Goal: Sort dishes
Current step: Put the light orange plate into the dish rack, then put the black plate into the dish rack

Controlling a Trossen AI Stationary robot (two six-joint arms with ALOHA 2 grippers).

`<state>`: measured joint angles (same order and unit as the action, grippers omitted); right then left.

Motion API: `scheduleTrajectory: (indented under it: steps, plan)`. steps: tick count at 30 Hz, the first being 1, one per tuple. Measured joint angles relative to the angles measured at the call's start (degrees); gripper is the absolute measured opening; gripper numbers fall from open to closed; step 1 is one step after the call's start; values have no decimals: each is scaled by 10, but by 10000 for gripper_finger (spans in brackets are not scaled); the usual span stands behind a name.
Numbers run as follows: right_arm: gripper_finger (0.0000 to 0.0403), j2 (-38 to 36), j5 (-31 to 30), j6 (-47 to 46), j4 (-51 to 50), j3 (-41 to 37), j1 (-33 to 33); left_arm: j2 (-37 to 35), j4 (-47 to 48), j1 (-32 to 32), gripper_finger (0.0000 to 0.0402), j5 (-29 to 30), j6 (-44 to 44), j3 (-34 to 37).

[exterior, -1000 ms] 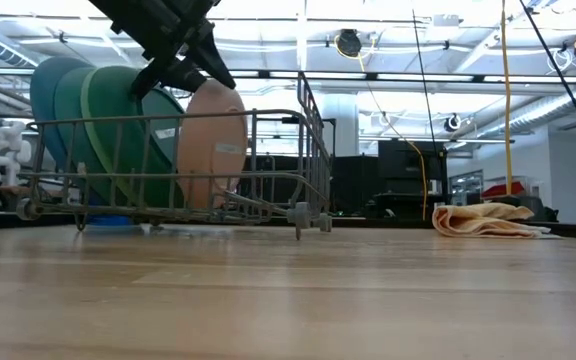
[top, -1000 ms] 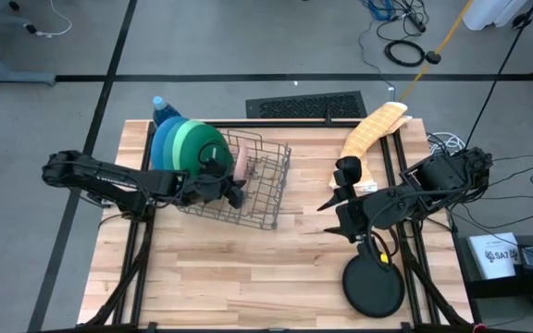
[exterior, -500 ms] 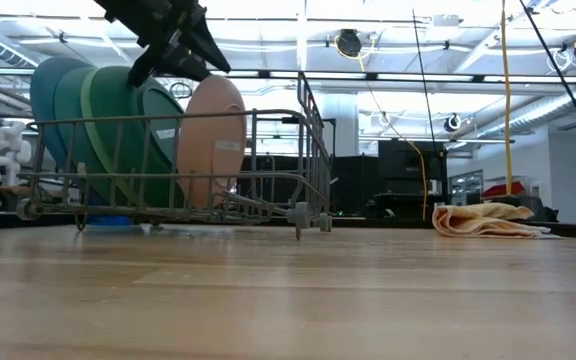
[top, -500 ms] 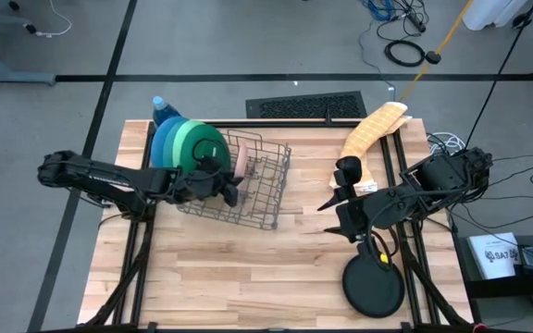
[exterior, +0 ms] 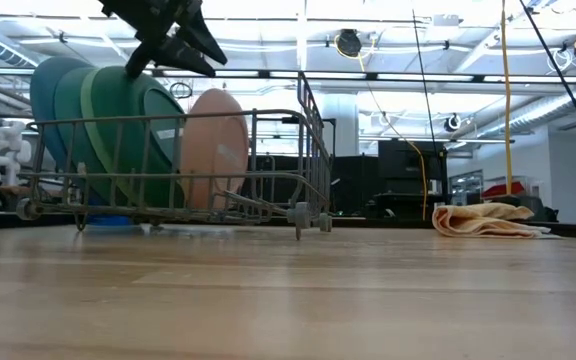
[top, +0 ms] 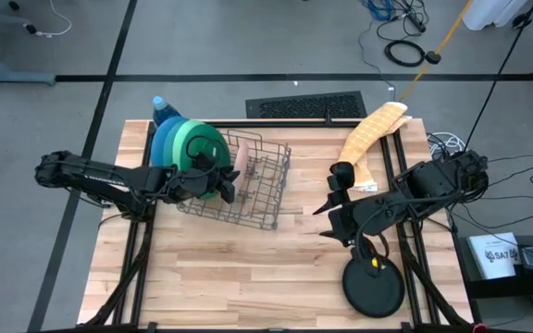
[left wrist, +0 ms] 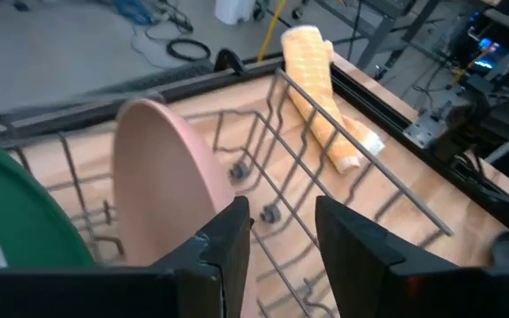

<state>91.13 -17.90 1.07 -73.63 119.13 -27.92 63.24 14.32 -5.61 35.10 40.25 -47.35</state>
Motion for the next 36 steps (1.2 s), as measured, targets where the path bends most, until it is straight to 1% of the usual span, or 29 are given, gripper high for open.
scheduleTrajectory:
  steps: [3, 8, 11, 15, 20, 25, 27, 31, 36]
  plan:
    - [210, 11, 2, -4, -2, 0, -2, 0, 0, 0, 130, 21, -2, 0]
    - [210, 29, 2, -9, -4, 0, -10, -1, -7, 0, 130, 33, -11, 0]
    - [210, 37, 2, -20, -8, 0, -17, -13, -38, 0, 130, 34, -42, 0]
    - [210, 49, 1, -54, -24, 0, -28, -43, -97, -2, 130, 32, -108, 0]
    - [210, 64, -2, -106, -38, -10, -46, -86, -136, -18, 130, 6, -186, 0]
    - [210, 70, -3, -158, -27, -65, -64, -109, -141, -49, 130, -62, -238, -1]
    - [210, 70, -11, -189, -5, -100, -67, -109, -141, -66, 130, -79, -248, -1]
    - [210, 70, -15, -289, 28, -175, -81, -105, -142, -102, 130, -82, -264, -1]
    - [210, 70, 39, -477, 43, -261, -111, -94, -141, -139, 130, -78, -286, -1]
